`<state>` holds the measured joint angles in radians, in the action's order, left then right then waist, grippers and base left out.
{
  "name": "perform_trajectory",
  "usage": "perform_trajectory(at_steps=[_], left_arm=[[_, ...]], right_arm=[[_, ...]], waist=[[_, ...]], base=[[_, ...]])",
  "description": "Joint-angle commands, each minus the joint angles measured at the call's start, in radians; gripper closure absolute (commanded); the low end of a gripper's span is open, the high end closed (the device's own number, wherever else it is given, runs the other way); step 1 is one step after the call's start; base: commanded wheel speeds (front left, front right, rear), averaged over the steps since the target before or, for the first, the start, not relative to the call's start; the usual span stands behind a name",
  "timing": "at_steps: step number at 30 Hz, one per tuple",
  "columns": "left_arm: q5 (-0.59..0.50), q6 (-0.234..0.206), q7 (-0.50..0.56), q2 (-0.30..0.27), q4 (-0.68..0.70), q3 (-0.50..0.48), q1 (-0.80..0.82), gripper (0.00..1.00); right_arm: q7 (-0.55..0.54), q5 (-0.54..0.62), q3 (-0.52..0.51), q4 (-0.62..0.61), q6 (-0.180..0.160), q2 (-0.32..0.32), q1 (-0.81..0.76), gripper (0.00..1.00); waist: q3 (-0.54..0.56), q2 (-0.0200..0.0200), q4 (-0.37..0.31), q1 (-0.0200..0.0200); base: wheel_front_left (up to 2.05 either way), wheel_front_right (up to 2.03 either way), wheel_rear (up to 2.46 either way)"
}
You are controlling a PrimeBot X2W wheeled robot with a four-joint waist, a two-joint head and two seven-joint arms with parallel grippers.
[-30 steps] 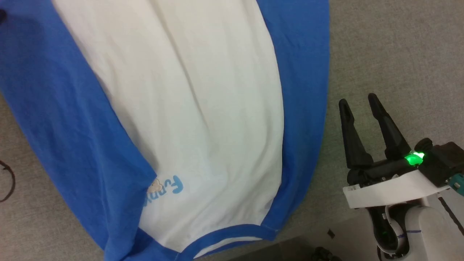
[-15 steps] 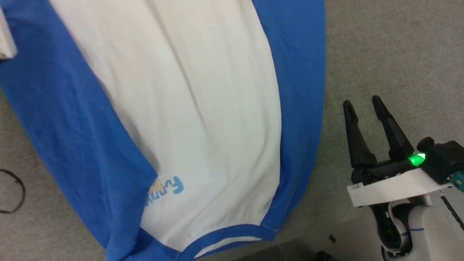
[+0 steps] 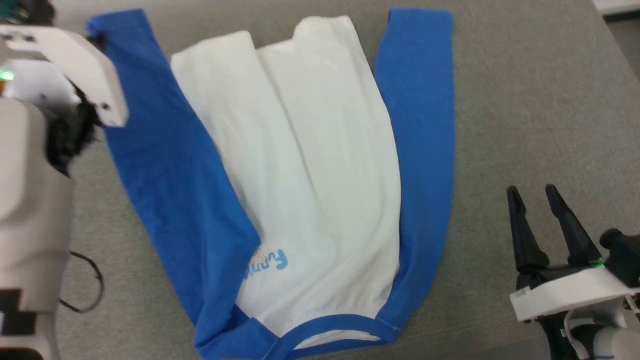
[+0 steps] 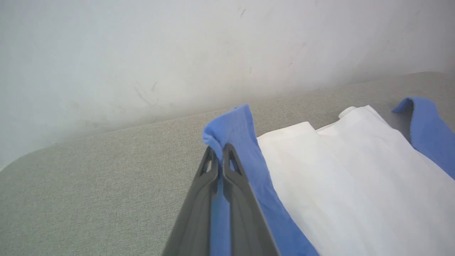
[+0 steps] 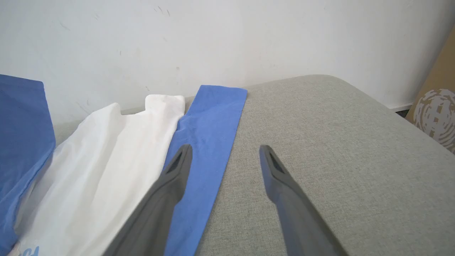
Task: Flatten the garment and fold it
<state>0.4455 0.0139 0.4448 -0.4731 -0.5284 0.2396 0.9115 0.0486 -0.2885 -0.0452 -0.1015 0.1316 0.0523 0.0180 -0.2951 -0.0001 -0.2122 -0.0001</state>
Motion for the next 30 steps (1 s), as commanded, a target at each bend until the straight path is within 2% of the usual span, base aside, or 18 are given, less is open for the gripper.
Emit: perform_trajectory(at_steps=[1, 8, 14, 20, 25, 30], left_arm=[[0.008, -0.006, -0.016, 0.02, 0.031, 0.008, -0.047, 1.0], [0.036, -0.023, -0.056, 0.132, 0.273, 0.083, -0.294, 1.0], [0.061, -0.016, -0.058, 0.251, 0.394, 0.211, -0.489, 1.0], [0.058, 0.001, -0.094, 0.359, 0.356, 0.341, -0.591, 1.0], [0.051, 0.014, -0.112, 0.404, 0.28, 0.441, -0.61, 1.0], [0.071, -0.021, -0.196, 0.421, 0.165, 0.482, -0.593, 1.0]], right_arm=[[-0.006, 0.005, -0.012, -0.009, -0.001, -0.002, -0.019, 0.0], [-0.036, -0.004, -0.063, -0.037, -0.001, -0.002, -0.084, 0.0], [-0.059, -0.002, -0.093, -0.054, -0.001, -0.002, -0.111, 0.0], [-0.073, -0.005, -0.103, -0.07, -0.001, -0.002, -0.116, 0.0], [-0.082, -0.007, -0.11, -0.081, -0.001, -0.002, -0.12, 0.0], [-0.078, -0.021, -0.114, -0.08, -0.001, -0.002, -0.108, 0.0]], waist=[[0.147, 0.0001, 0.101, 0.0001], [0.217, 0.0001, 0.12, 0.0001], [0.239, 0.0001, 0.1, 0.0001], [0.233, 0.0001, 0.056, 0.0001], [0.203, 0.0001, 0.024, 0.0001], [0.158, 0.0001, 0.004, 0.0001]], base=[[0.0, 0.0, 0.0], [0.0, 0.0, 0.0], [0.0, 0.0, 0.0], [0.0, 0.0, 0.0], [0.0, 0.0, 0.0], [0.0, 0.0, 0.0]])
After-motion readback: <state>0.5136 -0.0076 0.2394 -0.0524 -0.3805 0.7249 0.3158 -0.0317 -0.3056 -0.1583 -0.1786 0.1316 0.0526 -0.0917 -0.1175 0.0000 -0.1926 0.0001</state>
